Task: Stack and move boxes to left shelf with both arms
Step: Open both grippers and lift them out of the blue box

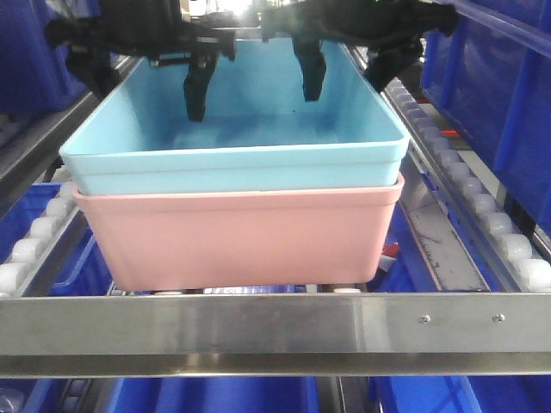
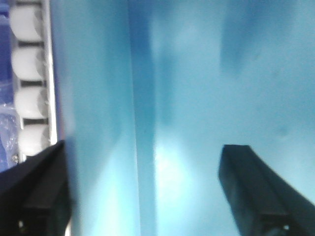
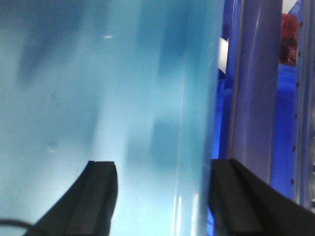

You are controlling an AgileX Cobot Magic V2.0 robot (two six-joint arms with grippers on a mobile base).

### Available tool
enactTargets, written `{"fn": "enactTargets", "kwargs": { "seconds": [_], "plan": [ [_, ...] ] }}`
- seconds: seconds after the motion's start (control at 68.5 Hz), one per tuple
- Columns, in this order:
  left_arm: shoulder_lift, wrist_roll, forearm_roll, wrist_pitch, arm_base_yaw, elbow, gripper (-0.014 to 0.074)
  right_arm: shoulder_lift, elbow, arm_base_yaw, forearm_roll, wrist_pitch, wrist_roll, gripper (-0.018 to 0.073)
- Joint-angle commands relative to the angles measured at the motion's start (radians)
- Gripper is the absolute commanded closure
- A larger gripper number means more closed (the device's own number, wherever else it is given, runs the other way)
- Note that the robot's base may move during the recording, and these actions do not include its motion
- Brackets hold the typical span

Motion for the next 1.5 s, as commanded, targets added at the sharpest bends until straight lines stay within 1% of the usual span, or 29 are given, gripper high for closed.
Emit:
{"fn": "enactTargets", "kwargs": {
  "seconds": [0.0, 0.102, 0.278, 0.482, 0.526, 0.599, 0.628, 0.643, 0.657, 0.687, 0.745, 0.803, 0.818, 0.877, 1.081, 1.213, 1.271, 1.329, 1.417, 1.49],
  "plan": [
    [-0.061, 0.013, 0.013, 0.008, -0.007, -0.070, 0.0138, -0.097, -0.048, 0.005, -0.033, -0.081, -0.010, 0.0112],
    [-0.061, 0.028, -0.002, 0.061, -0.007, -0.107, 0.0137, -0.131, -0.048, 0.005, -0.033, -0.064, -0.010, 0.0128],
    [-0.084, 0.027, -0.009, 0.077, -0.007, -0.125, 0.0138, -0.171, -0.048, 0.005, -0.034, -0.045, -0.010, 0.0142],
    [-0.134, 0.027, -0.020, 0.124, -0.007, -0.125, 0.0139, -0.211, -0.047, 0.021, -0.034, 0.006, -0.010, 0.0144],
    [-0.148, 0.027, -0.020, 0.129, -0.007, -0.125, 0.0152, -0.218, -0.047, 0.028, -0.039, 0.021, -0.010, 0.0167],
    [-0.169, 0.027, -0.020, 0.142, -0.007, -0.125, 0.0232, -0.229, -0.042, 0.031, -0.041, 0.043, -0.010, 0.0246],
    [-0.177, 0.027, -0.020, 0.146, -0.007, -0.125, 0.0299, -0.234, -0.037, 0.034, -0.045, 0.053, -0.010, 0.0297],
    [-0.180, 0.027, -0.020, 0.149, -0.007, -0.125, 0.0311, -0.235, -0.035, 0.034, -0.046, 0.056, -0.010, 0.0329],
    [-0.183, 0.030, -0.020, 0.149, -0.007, -0.125, 0.0335, -0.235, -0.034, 0.034, -0.048, 0.058, -0.010, 0.0340],
    [-0.187, 0.032, -0.020, 0.149, -0.007, -0.125, 0.0400, -0.238, -0.028, 0.036, -0.051, 0.062, -0.010, 0.0383],
    [-0.195, 0.035, -0.020, 0.149, -0.007, -0.125, 0.0498, -0.244, -0.015, 0.039, -0.053, 0.063, -0.010, 0.0487],
    [-0.199, 0.035, -0.020, 0.149, -0.009, -0.125, 0.0595, -0.250, -0.003, 0.042, -0.053, 0.062, -0.010, 0.0547],
    [-0.199, 0.035, -0.020, 0.146, -0.012, -0.123, 0.0613, -0.251, 0.000, 0.044, -0.053, 0.061, -0.010, 0.0540],
    [-0.205, 0.035, -0.022, 0.136, -0.016, -0.123, 0.0600, -0.262, 0.014, 0.046, -0.053, 0.048, -0.010, 0.0529],
    [-0.205, 0.033, -0.018, 0.061, -0.065, -0.123, 0.0599, -0.313, 0.083, 0.057, -0.053, -0.029, -0.010, 0.0529],
    [-0.205, 0.023, 0.011, 0.040, -0.103, -0.121, 0.0599, -0.348, 0.126, 0.057, -0.059, -0.072, -0.010, 0.0530],
    [-0.205, 0.010, 0.031, 0.033, -0.113, -0.119, 0.0599, -0.364, 0.147, 0.057, -0.060, -0.093, -0.010, 0.0530],
    [-0.205, -0.026, 0.045, 0.026, -0.119, -0.113, 0.0599, -0.386, 0.175, 0.057, -0.067, -0.117, -0.010, 0.0530],
    [-0.212, -0.058, 0.041, -0.004, -0.119, -0.092, 0.0599, -0.416, 0.206, 0.057, -0.076, -0.138, -0.010, 0.0530],
    [-0.225, -0.058, 0.027, -0.030, -0.119, -0.055, 0.0599, -0.437, 0.229, 0.057, -0.081, -0.158, -0.010, 0.0530]
  ]
}}
